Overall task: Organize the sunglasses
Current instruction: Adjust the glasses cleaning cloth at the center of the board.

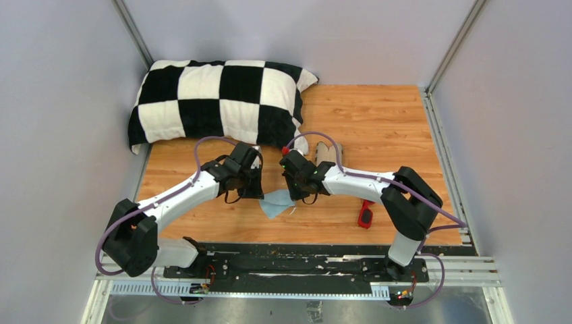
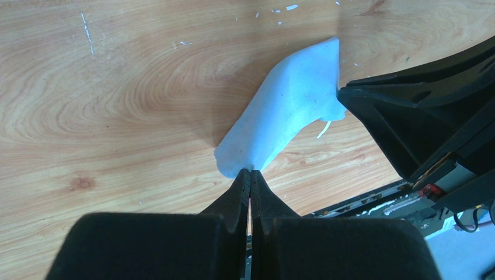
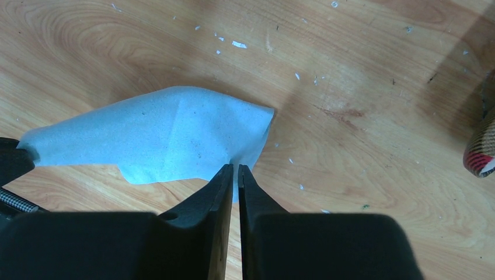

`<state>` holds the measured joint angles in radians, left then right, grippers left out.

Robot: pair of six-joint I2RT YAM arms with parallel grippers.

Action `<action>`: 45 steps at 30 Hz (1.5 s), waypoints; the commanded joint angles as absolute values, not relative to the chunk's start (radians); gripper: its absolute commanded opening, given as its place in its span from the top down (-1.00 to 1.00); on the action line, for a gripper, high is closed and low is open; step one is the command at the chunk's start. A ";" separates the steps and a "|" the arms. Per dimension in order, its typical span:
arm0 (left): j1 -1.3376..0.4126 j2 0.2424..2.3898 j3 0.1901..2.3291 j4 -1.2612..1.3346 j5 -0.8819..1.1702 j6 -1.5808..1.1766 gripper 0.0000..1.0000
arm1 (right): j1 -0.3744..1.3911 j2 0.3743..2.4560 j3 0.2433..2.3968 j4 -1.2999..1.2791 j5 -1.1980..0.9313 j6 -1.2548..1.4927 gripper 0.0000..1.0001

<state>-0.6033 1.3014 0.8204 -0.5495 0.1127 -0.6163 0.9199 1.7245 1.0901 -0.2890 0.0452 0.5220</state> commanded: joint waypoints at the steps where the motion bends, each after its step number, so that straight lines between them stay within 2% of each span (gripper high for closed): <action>1: -0.600 1.286 0.808 -0.540 0.125 -0.617 1.00 | 0.911 1.737 1.108 -0.307 0.047 0.517 0.74; 7: -0.600 1.282 0.806 -0.540 0.124 -0.620 1.00 | 0.911 1.750 1.105 -0.295 0.030 0.520 0.56; 14: -0.600 1.288 0.806 -0.538 0.126 -0.620 1.00 | 0.911 1.752 1.106 -0.290 0.028 0.520 0.75; 18: -0.600 1.291 0.805 -0.536 0.126 -0.620 1.00 | 0.911 1.758 1.106 -0.290 0.024 0.521 0.78; 22: -0.599 1.291 0.802 -0.536 0.127 -0.618 1.00 | 0.911 1.745 1.103 -0.291 0.027 0.525 0.99; 38: -0.599 1.297 0.866 -0.577 0.020 -0.586 1.00 | 0.910 1.678 1.158 -0.340 0.086 0.480 1.00; 45: -0.591 1.393 1.083 -0.607 -0.079 -0.511 1.00 | 0.833 1.754 1.280 -0.345 0.069 0.426 1.00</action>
